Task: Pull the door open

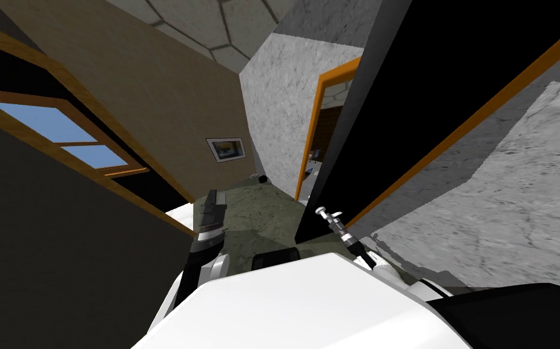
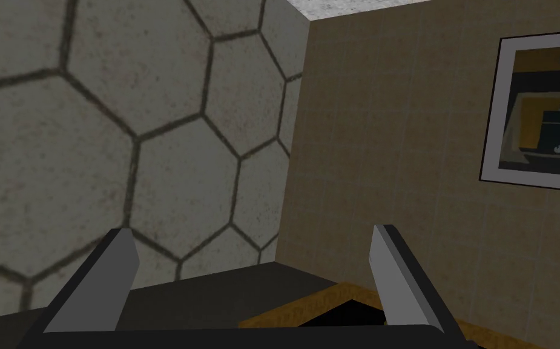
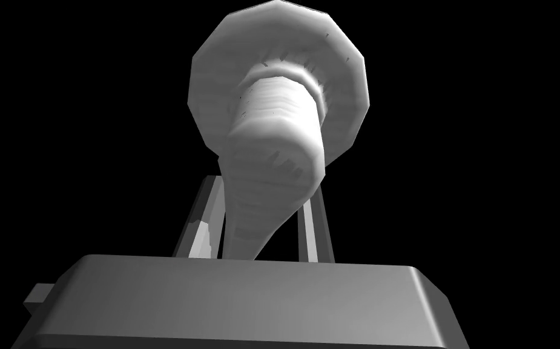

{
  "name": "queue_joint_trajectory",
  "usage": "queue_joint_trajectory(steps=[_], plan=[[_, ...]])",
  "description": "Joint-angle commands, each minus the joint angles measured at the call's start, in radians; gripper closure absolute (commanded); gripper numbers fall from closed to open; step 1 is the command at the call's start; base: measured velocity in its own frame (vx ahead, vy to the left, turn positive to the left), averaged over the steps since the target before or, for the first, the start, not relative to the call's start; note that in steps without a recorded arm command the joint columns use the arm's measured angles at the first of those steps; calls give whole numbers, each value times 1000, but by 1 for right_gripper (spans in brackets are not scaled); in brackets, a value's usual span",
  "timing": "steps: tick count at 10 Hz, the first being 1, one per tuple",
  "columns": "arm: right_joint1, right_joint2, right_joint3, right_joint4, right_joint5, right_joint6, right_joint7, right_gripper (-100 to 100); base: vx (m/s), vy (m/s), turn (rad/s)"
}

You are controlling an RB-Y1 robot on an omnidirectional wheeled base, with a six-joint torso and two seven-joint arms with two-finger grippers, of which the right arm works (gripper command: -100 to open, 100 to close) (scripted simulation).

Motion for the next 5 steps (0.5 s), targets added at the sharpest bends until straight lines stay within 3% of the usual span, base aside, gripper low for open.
queue_joint_trajectory(steps=[1,2,5], plan=[[0,0,0,0,0,0,0,100,-66,-21,34],[7,-3,3,12,1,-25,-4,100,-135,-48,174],[19,-12,4,30,-1,-58,-7,100,-182,-73,165]])
